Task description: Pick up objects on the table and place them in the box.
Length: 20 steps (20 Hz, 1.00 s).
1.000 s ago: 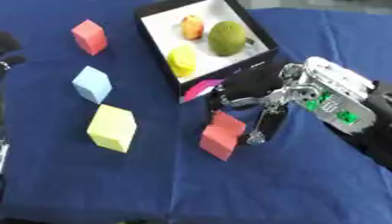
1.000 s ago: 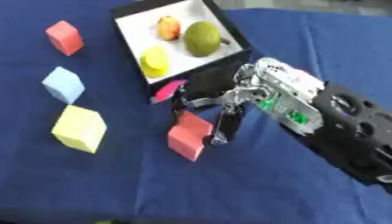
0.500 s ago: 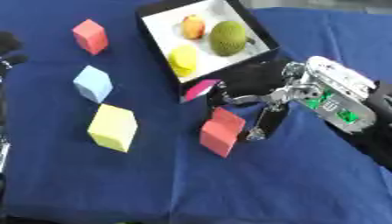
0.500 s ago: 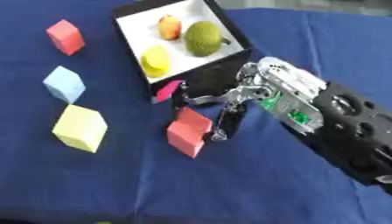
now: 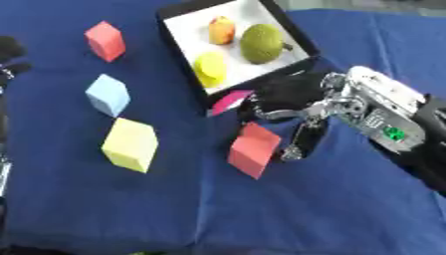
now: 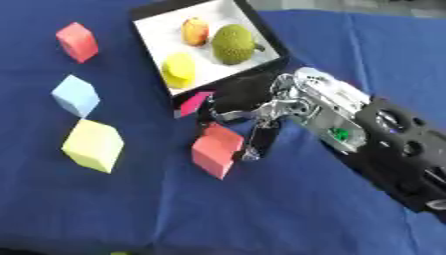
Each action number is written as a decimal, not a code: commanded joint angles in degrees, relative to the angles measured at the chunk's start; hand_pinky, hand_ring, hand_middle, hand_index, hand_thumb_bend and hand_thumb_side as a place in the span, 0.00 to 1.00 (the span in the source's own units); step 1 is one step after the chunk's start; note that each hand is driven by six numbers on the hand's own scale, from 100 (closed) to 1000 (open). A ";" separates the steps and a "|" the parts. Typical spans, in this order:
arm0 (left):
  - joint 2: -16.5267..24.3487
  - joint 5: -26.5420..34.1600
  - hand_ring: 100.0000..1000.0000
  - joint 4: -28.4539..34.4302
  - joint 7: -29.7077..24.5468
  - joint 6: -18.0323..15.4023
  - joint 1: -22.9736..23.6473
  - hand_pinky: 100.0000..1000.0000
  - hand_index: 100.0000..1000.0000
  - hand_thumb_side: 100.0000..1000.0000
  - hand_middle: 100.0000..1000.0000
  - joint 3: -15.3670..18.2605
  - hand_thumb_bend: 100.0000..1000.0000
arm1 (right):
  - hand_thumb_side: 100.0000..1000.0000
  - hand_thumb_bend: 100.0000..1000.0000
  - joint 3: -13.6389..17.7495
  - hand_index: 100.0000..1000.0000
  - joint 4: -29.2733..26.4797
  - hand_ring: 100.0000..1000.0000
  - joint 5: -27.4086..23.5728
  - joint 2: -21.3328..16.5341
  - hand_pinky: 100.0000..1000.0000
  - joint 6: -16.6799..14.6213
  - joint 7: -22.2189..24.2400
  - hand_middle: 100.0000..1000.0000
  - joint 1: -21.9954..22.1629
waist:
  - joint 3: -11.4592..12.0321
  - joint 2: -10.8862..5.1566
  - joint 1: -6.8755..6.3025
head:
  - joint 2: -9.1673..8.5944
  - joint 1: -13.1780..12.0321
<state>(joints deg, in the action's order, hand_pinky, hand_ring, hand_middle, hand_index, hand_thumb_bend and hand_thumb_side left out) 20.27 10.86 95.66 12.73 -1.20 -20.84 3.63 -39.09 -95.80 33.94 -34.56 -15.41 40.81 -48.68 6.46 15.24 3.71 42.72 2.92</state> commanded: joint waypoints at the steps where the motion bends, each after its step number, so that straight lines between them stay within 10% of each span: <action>1: 0.84 0.08 0.71 1.29 -0.16 -0.10 -1.00 0.68 0.62 0.70 0.55 0.05 0.00 | 0.00 0.34 0.70 0.74 0.09 0.76 -0.03 -1.57 0.76 -0.34 -0.28 0.66 0.63 | 0.25 -0.67 0.08 | -0.81 0.11; 20: 0.96 -0.14 0.72 1.19 -0.53 0.11 -0.95 0.68 0.62 0.70 0.55 -0.02 0.00 | 0.00 0.30 2.05 0.60 -5.34 0.59 1.48 -3.48 0.69 -1.74 -7.67 0.46 0.66 | 0.16 -0.72 0.09 | -0.71 0.32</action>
<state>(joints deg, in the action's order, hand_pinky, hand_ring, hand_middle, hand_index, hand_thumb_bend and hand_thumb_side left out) 20.26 10.87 95.69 12.34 -1.05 -21.24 3.62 -37.80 -99.59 35.12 -36.28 -17.06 33.83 -46.94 6.69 15.24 3.71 42.51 3.13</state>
